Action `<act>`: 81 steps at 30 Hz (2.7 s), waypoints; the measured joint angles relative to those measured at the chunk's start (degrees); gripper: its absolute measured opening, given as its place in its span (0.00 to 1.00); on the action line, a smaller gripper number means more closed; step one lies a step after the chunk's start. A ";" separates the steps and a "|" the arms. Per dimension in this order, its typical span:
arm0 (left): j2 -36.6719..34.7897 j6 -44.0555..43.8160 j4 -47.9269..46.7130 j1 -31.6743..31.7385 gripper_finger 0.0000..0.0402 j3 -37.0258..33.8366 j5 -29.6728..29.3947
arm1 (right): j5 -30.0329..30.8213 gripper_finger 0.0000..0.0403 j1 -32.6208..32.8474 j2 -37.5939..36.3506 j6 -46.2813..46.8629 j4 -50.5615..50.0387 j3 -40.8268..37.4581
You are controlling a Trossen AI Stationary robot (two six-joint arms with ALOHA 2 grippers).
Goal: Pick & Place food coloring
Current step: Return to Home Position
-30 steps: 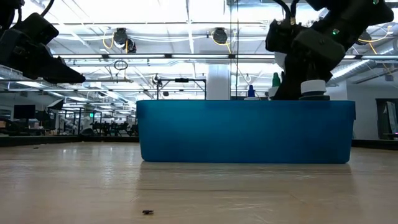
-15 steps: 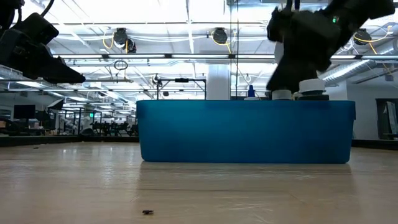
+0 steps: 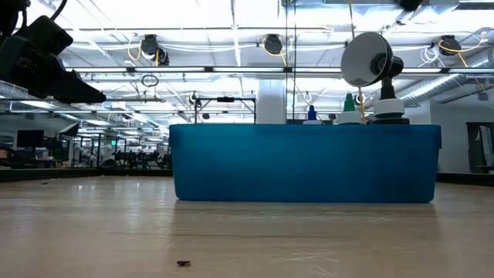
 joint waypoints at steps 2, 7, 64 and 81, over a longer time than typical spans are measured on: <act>-0.01 0.00 -0.02 0.01 0.44 0.00 0.00 | -2.57 0.73 0.02 -5.24 -0.44 0.00 0.02; 0.00 0.00 0.00 0.01 0.44 0.00 0.00 | -3.97 0.73 0.02 -16.28 -7.49 -5.75 0.09; -0.01 0.00 0.01 0.00 0.44 0.00 0.01 | 15.64 0.73 0.02 -37.59 -28.71 22.71 -45.09; 0.00 0.00 0.00 0.01 0.44 0.00 0.01 | 15.70 0.73 0.02 -37.59 -28.71 22.71 -45.16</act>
